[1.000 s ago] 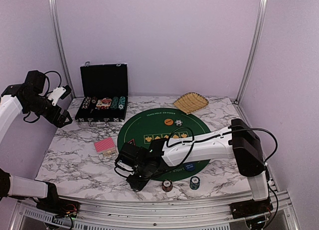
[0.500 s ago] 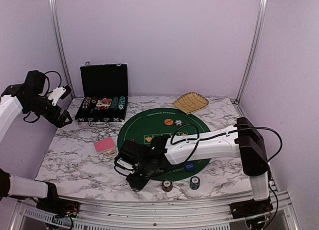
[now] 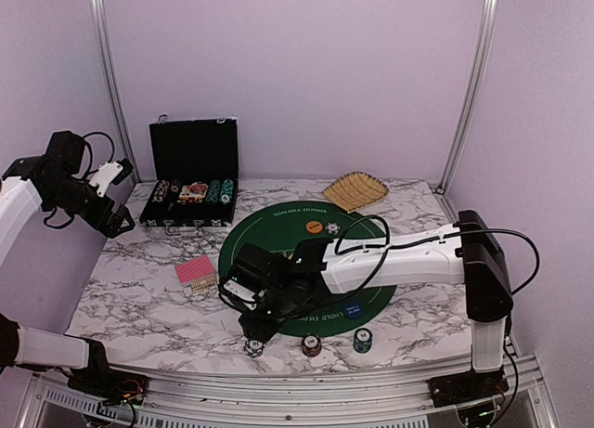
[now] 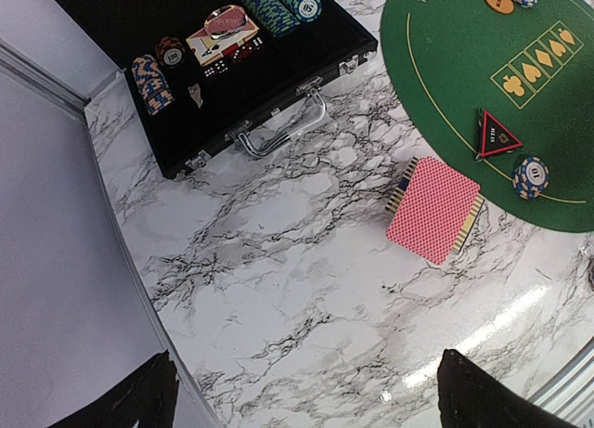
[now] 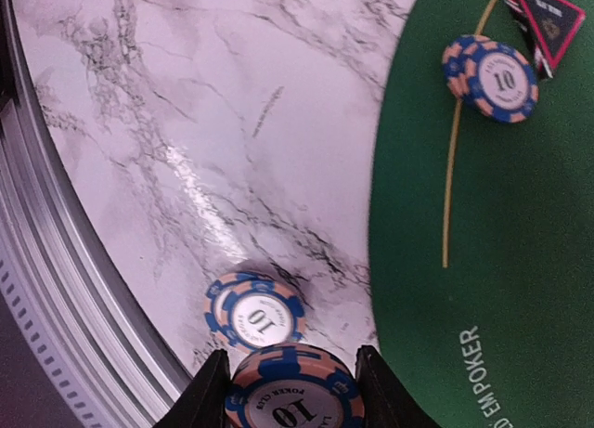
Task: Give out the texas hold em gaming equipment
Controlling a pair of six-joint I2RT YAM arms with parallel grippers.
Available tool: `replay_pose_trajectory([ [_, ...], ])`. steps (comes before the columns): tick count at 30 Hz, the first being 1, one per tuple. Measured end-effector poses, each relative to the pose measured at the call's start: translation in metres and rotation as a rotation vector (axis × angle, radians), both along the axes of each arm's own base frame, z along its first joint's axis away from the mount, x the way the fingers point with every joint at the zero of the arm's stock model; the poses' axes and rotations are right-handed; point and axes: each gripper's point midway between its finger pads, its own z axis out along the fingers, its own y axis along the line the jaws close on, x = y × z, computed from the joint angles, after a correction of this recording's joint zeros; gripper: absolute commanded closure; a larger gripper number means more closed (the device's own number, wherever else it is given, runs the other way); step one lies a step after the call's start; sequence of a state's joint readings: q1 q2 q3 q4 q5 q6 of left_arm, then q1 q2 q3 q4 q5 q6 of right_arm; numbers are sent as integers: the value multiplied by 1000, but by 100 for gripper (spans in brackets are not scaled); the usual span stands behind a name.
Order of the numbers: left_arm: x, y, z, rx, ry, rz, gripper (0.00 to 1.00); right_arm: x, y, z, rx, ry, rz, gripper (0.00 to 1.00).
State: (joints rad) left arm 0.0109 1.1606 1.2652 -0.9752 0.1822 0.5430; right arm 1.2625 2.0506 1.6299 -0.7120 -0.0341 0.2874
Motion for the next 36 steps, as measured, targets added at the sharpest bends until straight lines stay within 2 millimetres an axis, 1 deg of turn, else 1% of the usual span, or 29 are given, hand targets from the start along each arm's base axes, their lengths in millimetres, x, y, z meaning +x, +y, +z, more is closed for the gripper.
replay_pose_trajectory([
  [5,0,0,0,0,0,0,1,38,-39,8,-10,-20,-108,70],
  [7,0,0,0,0,0,0,1,54,-59,7,-23,-32,-158,70],
  [9,0,0,0,0,0,0,1,64,-76,3,-40,-39,-195,70],
  [13,0,0,0,0,0,0,1,76,-108,-12,-81,-33,-256,70],
  [16,0,0,1,0,-2,0,1,79,-131,-27,-118,-18,-290,71],
  [18,0,0,1,0,-2,0,1,79,-142,-36,-140,-10,-304,71],
  [20,0,0,1,0,-2,0,1,81,-150,-42,-154,-2,-319,71],
  [25,0,0,1,0,-2,0,1,82,-160,-50,-160,2,-338,71],
  [30,1,0,3,0,-6,0,1,84,-160,-51,-152,-1,-342,70],
  [36,1,0,4,0,-10,0,1,82,-163,-55,-154,1,-345,67],
])
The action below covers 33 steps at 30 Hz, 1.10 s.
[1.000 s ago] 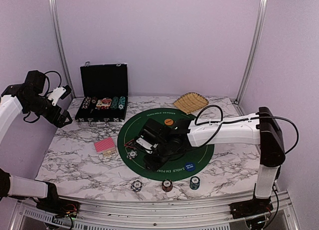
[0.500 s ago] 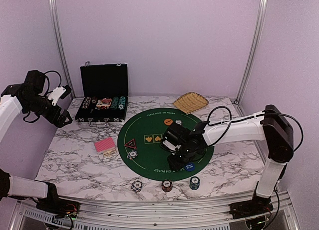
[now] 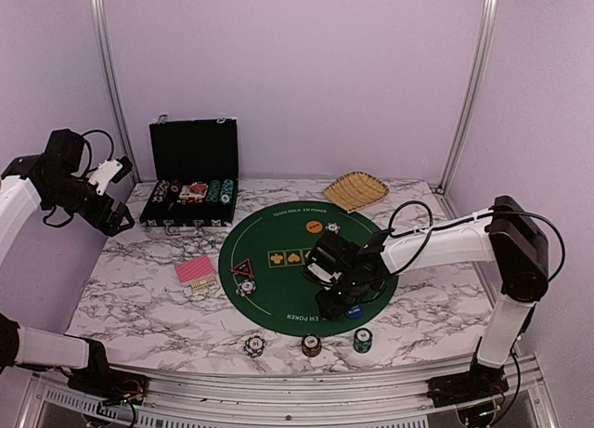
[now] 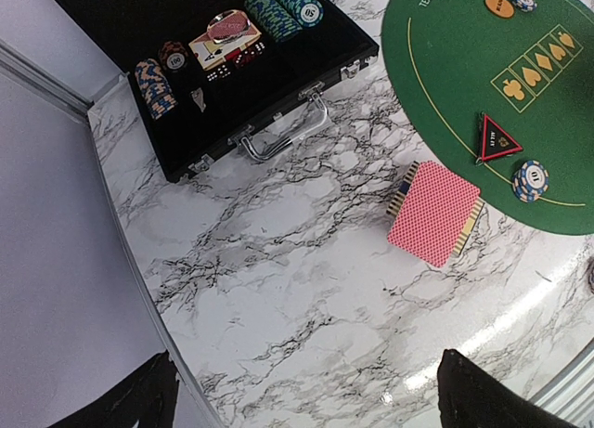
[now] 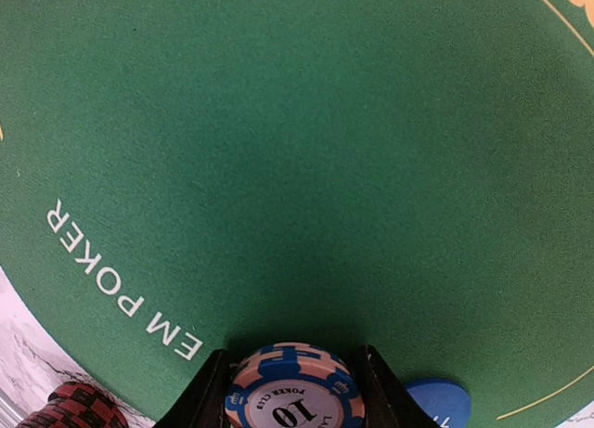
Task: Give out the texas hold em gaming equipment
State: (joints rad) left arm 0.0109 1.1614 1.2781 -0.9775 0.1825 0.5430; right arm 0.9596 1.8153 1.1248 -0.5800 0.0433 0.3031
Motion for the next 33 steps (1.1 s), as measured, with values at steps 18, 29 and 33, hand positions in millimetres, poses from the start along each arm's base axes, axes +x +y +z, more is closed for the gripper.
replay_pose_trajectory([
  [18,0,0,0,0,2,0,1,1,2,5,10,1,-2,36],
  [29,1,0,0,0,1,0,1,8,11,74,119,-75,-22,18],
  [33,1,0,1,0,0,0,1,-2,-2,94,122,-85,-37,10],
])
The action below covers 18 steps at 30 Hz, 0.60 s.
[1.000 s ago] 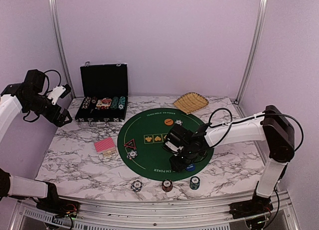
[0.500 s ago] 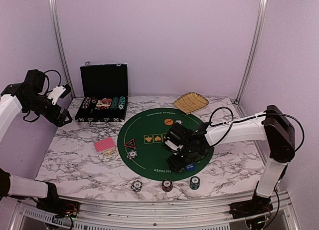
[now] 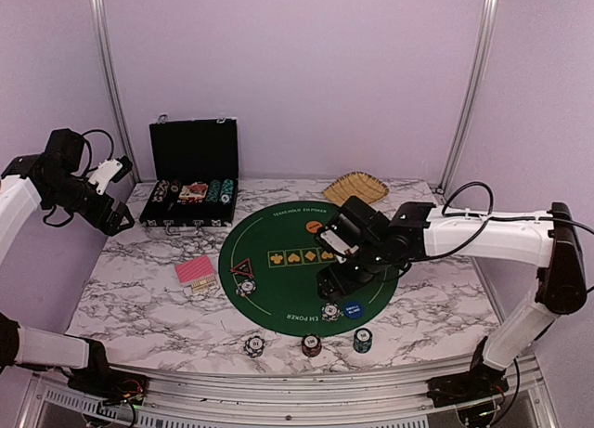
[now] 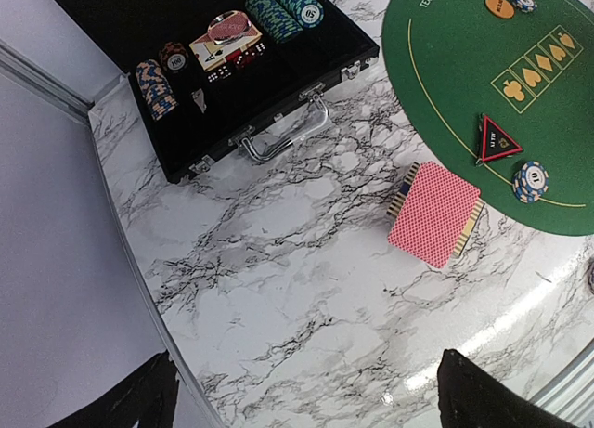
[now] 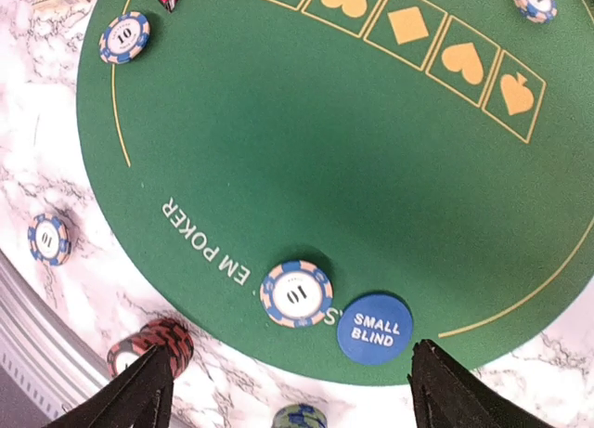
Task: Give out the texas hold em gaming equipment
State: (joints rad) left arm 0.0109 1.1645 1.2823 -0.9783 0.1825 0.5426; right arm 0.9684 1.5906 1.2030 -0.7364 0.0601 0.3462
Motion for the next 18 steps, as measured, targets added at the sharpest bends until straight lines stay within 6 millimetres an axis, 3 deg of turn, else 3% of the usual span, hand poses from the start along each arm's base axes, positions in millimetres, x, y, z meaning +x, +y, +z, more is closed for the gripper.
replay_pose_trajectory([
  [5,0,0,1,0,-2,0,1,-27,-28,7,-32,22,-10,5],
  [10,1,0,2,0,-5,0,1,-58,-46,-9,-88,74,5,4],
  [18,0,0,2,-1,-5,0,1,-77,-51,-32,-145,124,17,9],
])
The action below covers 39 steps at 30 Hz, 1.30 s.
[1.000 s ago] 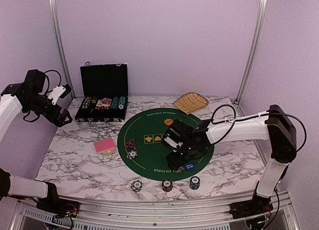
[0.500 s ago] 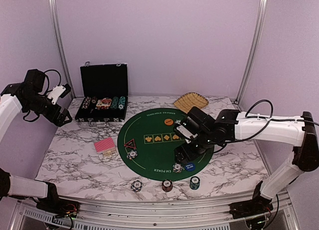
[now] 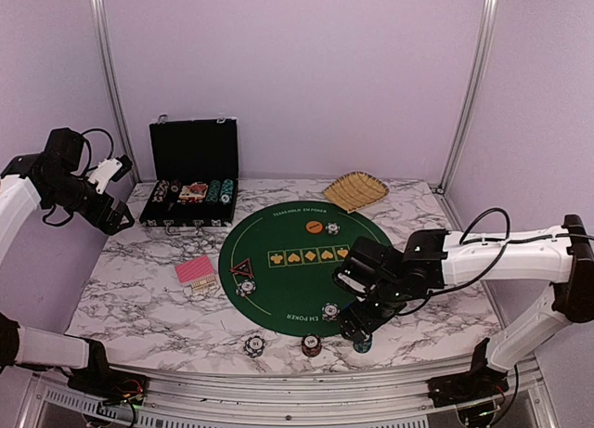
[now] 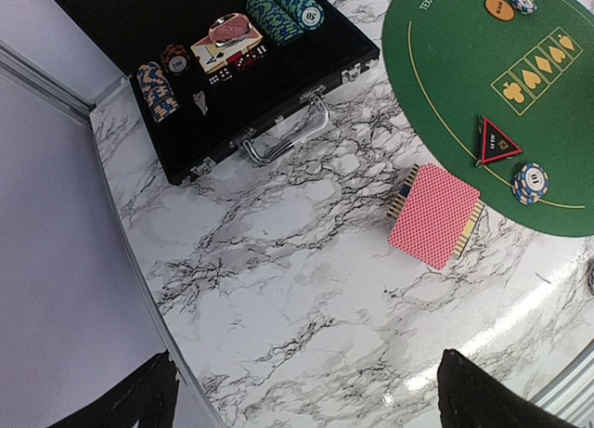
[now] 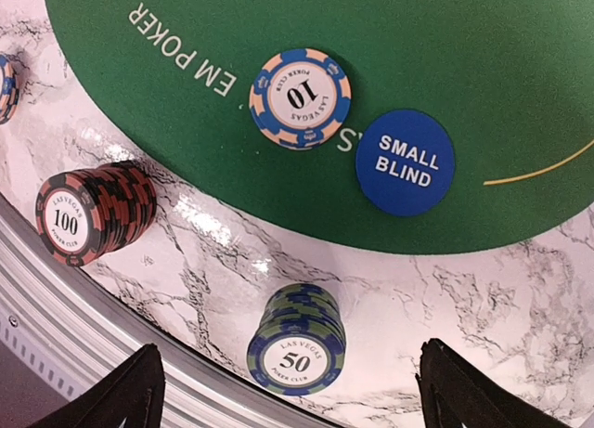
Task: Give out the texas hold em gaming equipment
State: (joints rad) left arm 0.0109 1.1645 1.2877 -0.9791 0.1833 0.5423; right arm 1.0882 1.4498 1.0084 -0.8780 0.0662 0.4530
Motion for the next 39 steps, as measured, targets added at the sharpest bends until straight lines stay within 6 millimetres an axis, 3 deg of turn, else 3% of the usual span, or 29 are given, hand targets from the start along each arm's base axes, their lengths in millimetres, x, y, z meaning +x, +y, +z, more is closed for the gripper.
replay_pose_trajectory([
  [13,0,0,0,0,0,0,1,-7,-7,-32,-40,40,-10,22],
  [33,0,0,2,-1,-4,2,1,-7,-3,-36,-26,43,-8,39],
  [39,1,0,2,-1,-5,3,1,-7,-4,-38,-33,46,-7,50],
])
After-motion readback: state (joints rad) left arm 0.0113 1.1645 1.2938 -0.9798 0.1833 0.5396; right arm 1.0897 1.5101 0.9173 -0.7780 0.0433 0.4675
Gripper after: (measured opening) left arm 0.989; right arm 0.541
